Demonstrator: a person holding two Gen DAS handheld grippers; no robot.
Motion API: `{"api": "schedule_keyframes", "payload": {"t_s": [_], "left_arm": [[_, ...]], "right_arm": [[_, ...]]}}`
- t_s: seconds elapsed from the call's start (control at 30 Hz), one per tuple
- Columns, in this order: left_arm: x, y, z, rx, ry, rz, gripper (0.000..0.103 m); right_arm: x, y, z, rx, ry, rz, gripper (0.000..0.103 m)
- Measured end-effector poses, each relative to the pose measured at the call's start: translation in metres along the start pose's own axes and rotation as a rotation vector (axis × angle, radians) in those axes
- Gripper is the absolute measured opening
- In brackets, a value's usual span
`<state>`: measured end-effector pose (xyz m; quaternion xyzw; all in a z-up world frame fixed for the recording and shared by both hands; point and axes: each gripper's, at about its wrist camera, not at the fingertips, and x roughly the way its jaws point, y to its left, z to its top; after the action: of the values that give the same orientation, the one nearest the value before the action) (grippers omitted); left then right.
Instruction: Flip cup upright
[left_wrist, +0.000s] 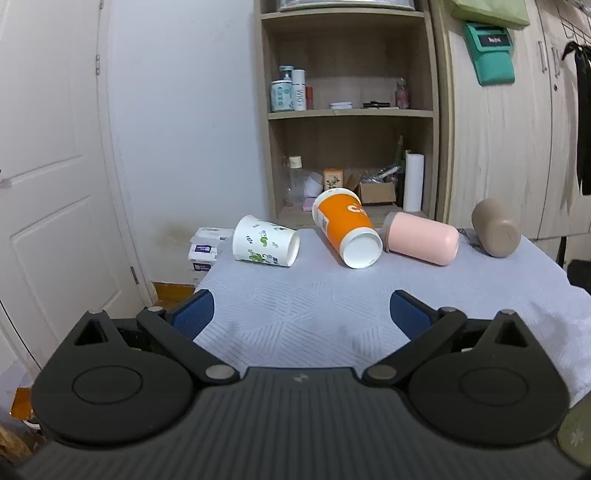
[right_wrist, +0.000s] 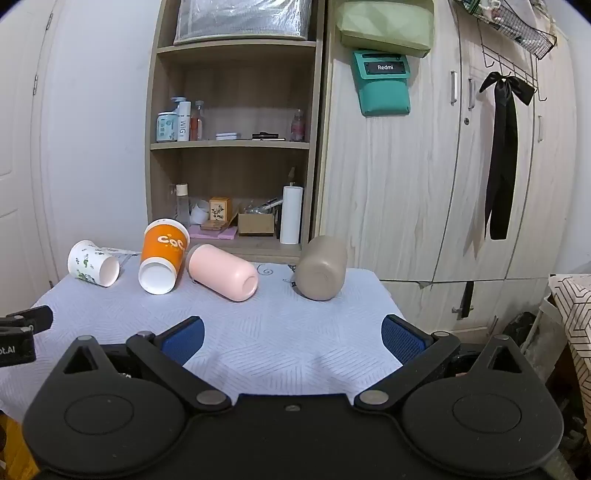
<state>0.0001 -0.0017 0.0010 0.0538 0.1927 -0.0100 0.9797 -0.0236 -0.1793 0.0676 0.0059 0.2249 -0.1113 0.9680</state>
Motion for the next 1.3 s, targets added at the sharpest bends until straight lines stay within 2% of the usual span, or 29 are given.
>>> {"api": "schedule_keyframes", "payload": {"t_s": [0.07,0.13,0.53,1.3], "left_arm": [[0.002,-0.003,0.003,-0.017,0.009,0.0,0.103],[-0.001,0.006,0.002,-0.084,0.005,-0.009,0.103],[0.001,0.007,-0.002,-0.038,0.01,-0.003,0.103],[0.0,0.007,-0.005,-0.029,-0.008,-0.015,0.103]], "right_arm": [[0.0,0.002,-0.001,0.004,-0.01,0.0,0.103],[0.0,0.003,-0.003,0.011,-0.006,0.002,0.103],[0.003,0.003,-0.005,-0.022,0.021,0.002,0.103],[0.007,0.005,-0.007,-0.028,0.038,-0.03,0.103]]}}
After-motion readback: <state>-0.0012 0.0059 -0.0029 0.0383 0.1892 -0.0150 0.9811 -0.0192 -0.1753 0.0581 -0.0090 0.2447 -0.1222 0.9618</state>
